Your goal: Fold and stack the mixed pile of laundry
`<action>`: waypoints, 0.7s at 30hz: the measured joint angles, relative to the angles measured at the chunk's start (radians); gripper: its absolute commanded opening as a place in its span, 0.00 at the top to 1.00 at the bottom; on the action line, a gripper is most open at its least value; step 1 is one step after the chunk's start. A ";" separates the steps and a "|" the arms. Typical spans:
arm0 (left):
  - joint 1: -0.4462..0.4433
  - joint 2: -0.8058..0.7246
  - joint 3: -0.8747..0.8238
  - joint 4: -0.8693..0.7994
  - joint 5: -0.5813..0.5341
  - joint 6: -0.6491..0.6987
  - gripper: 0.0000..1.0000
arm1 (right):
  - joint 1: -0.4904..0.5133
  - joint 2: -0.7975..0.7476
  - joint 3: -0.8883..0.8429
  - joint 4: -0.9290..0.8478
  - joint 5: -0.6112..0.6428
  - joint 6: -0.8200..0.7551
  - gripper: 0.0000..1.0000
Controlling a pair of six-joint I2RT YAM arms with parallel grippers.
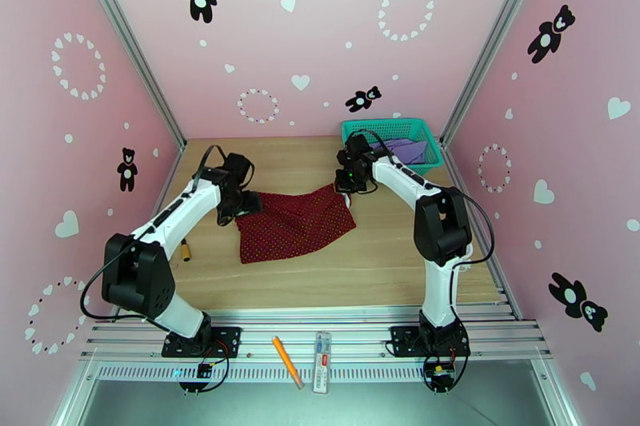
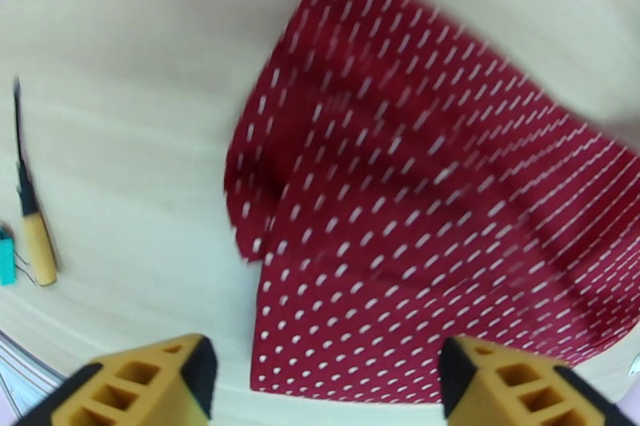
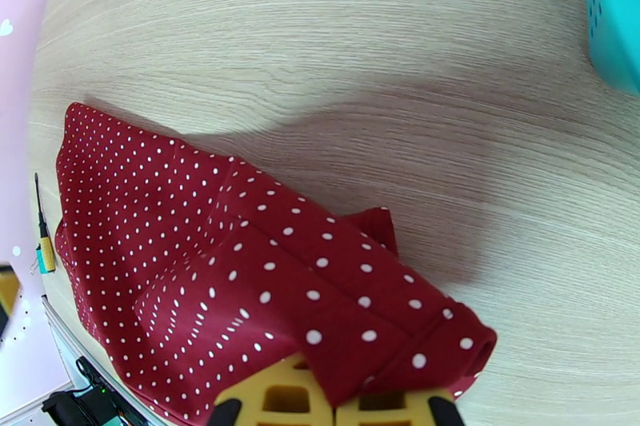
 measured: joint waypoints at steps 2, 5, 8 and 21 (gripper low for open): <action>0.000 0.002 -0.040 0.032 0.011 -0.018 0.31 | 0.000 0.000 0.000 0.000 0.000 0.000 1.00; 0.000 0.006 -0.067 0.077 0.034 -0.039 0.33 | 0.000 0.000 -0.007 0.001 0.000 0.000 1.00; 0.000 0.013 -0.085 0.123 0.055 -0.056 0.33 | 0.000 0.000 -0.017 0.001 0.002 0.000 1.00; 0.000 0.029 -0.229 0.256 0.105 -0.117 0.25 | 0.000 0.000 -0.046 0.003 0.003 0.000 1.00</action>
